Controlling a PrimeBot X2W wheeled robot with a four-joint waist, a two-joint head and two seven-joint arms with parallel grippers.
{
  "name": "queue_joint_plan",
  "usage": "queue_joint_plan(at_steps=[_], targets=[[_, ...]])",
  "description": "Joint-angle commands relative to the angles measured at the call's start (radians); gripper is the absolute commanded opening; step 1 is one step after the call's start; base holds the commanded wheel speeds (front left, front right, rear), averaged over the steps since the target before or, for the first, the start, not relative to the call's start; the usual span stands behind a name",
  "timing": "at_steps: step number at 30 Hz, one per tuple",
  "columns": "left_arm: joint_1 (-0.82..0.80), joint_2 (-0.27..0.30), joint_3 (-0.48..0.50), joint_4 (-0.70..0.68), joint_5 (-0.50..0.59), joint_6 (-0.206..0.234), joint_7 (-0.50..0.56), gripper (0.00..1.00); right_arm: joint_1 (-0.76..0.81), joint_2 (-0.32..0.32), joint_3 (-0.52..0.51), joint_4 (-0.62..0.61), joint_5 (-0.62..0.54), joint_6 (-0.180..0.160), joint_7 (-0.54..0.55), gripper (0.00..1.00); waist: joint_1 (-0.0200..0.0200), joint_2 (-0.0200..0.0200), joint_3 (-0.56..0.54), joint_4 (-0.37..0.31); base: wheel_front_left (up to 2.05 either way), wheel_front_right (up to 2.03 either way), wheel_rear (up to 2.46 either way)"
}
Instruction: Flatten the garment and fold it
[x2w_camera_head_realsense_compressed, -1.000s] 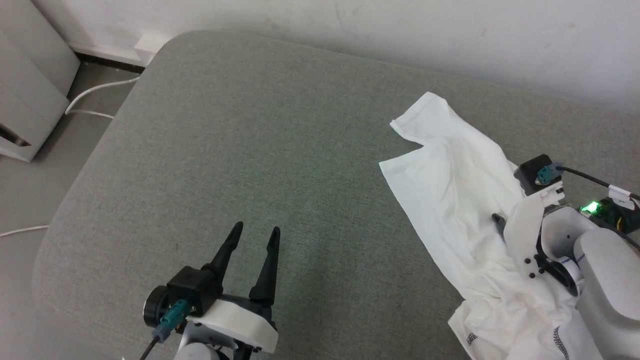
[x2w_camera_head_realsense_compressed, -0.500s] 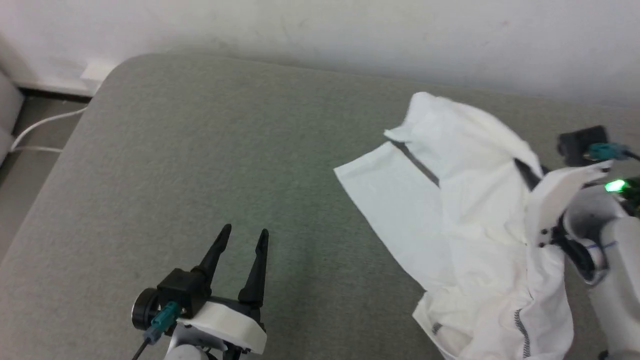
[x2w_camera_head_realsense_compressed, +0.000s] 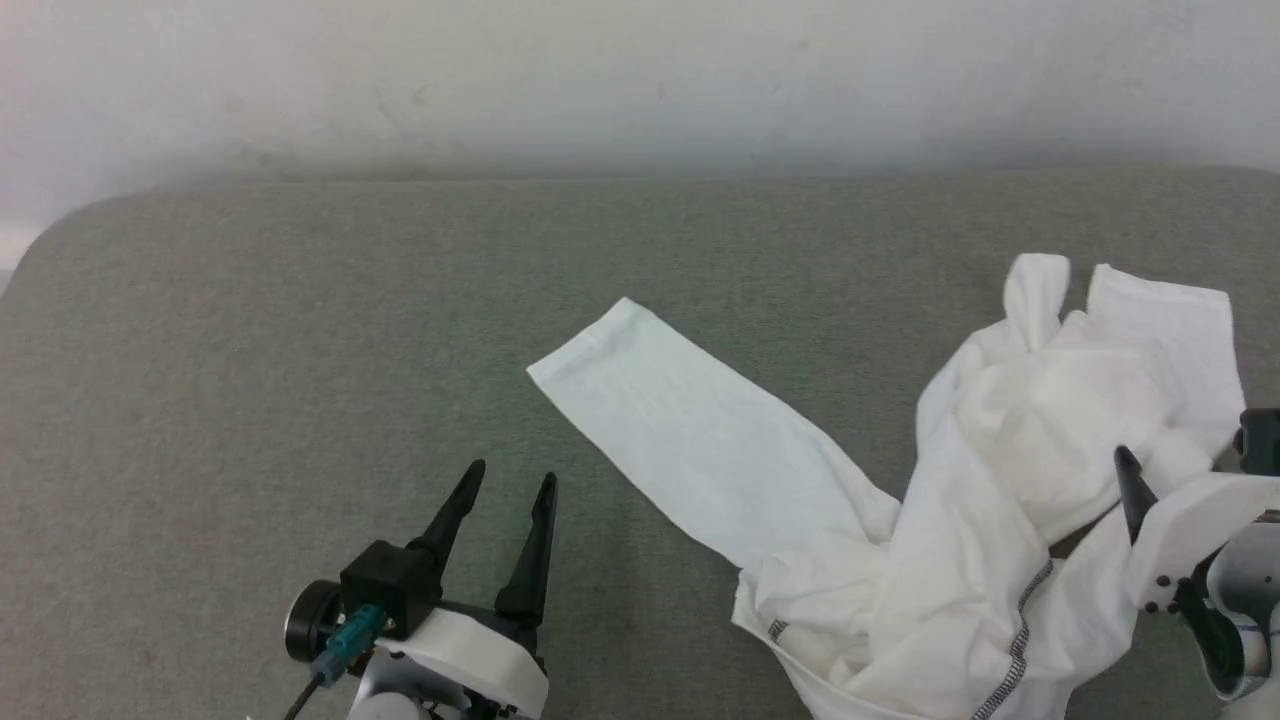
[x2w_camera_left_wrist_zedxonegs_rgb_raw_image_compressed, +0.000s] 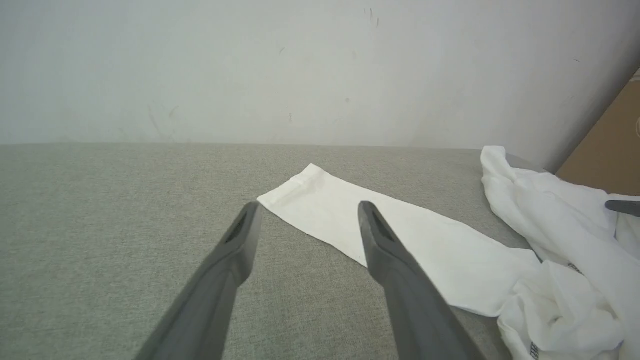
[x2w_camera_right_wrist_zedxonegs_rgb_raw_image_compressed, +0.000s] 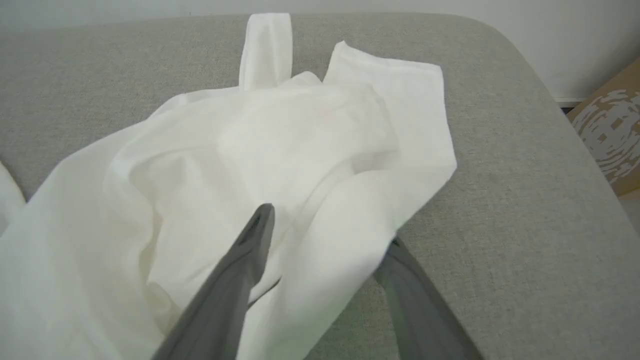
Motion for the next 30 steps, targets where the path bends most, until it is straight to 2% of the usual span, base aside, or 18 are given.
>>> queue_joint_plan(at_steps=[1,7,11,16,18,24,28,29,30], targets=[[-0.014,-0.001,-0.004,0.014,0.007,-0.008,-0.005,1.00,-0.001,0.018,0.001,-0.013,-0.003,-0.001,-0.037,1.00,0.0001,0.0000,-0.001,-0.041,0.00,0.00,0.00],[-0.028,-0.007,-0.055,0.066,-0.040,-0.028,0.047,1.00,0.028,0.061,0.042,-0.151,-0.014,-0.001,-0.194,1.00,0.0001,0.0000,-0.012,-0.087,0.00,0.00,0.00],[-0.055,-0.014,-0.098,0.097,-0.108,-0.037,0.186,1.00,0.064,0.096,0.042,-0.265,-0.029,-0.001,-0.266,1.00,0.0001,0.0000,-0.010,-0.120,0.00,0.00,0.00],[-0.113,-0.018,-0.144,0.135,-0.159,-0.039,0.368,1.00,0.108,0.120,0.077,-0.343,-0.051,-0.001,-0.296,1.00,0.0001,0.0000,0.008,-0.166,0.00,0.00,0.00],[-0.137,-0.017,-0.146,0.155,-0.157,-0.025,0.415,1.00,0.118,0.125,0.083,-0.355,-0.053,-0.001,-0.300,1.00,0.0001,0.0000,0.022,-0.183,0.00,0.00,0.00],[-0.207,-0.002,-0.144,0.245,-0.108,0.064,0.492,1.00,0.128,0.131,0.104,-0.360,-0.068,-0.001,-0.314,1.00,0.0001,0.0000,0.059,-0.215,0.00,0.00,0.00],[-0.222,0.029,-0.196,0.327,-0.063,0.062,0.596,1.00,0.126,0.132,0.113,-0.356,-0.059,-0.001,-0.323,1.00,0.0001,0.0000,0.076,-0.222,0.00,0.00,0.00],[-0.221,0.033,-0.206,0.344,-0.063,0.054,0.625,0.90,0.125,0.132,0.114,-0.356,-0.057,-0.001,-0.325,1.00,0.0001,0.0000,0.078,-0.222,0.00,0.00,0.00],[-0.220,0.038,-0.214,0.358,-0.064,0.045,0.650,0.24,0.123,0.132,0.115,-0.355,-0.055,-0.001,-0.326,1.00,0.0001,0.0000,0.081,-0.221,0.00,0.00,0.00]])
